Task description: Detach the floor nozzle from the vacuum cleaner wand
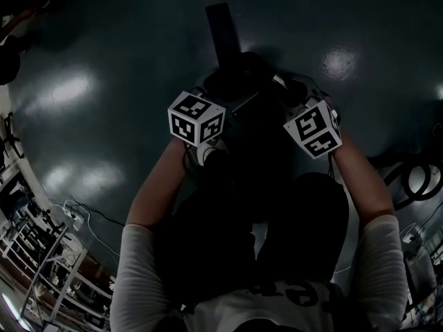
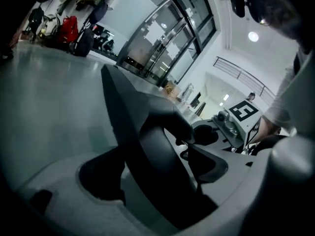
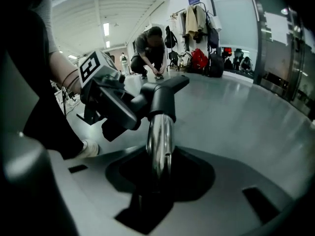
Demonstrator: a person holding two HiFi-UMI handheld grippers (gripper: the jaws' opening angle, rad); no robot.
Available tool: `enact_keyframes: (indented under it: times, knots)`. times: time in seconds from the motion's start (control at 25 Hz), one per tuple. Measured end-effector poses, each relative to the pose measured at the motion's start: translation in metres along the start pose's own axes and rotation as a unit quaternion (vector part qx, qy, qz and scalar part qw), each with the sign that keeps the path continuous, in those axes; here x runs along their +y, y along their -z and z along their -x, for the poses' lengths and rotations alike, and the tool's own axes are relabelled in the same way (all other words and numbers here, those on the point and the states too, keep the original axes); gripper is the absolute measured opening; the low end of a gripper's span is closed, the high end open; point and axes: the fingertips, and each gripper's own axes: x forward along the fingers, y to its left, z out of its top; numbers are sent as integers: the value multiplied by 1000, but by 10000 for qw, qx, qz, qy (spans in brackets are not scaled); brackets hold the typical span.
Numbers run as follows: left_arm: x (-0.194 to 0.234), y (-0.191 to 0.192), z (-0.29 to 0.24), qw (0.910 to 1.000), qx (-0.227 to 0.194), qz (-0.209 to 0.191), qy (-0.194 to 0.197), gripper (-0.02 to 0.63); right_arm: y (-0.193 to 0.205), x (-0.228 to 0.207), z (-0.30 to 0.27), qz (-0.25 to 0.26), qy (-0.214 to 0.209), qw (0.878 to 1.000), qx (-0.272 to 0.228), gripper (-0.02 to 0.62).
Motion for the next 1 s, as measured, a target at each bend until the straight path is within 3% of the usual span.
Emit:
enact_keyframes:
  times: [0.12, 0.2, 0.28, 0.44, 0.72, 1.0]
  knots:
    - [-36, -32, 1, 9989, -134, 58, 446, 380, -25, 1, 34, 143, 188, 9996, -181, 135]
    - [-61, -56, 11, 9983, -52, 0, 579, 324, -43, -1, 63, 233, 314, 9989, -248, 132]
    - [-91, -86, 28, 9971, 188, -43, 740, 223, -68, -1, 100, 328, 406, 9980, -353, 129]
    - [-176, -178, 88, 9934, 175, -126, 1129, 139, -146, 3, 195, 306, 520, 9956, -718, 126]
    - [-349, -333, 210, 9887, 72, -1137, 978, 120, -282, 30, 385, 214, 461, 9945, -915, 123]
    - [-510, -443, 300, 9775, -69, -1900, 916, 120, -375, 58, 567, 283, 626, 9924, -1024, 120]
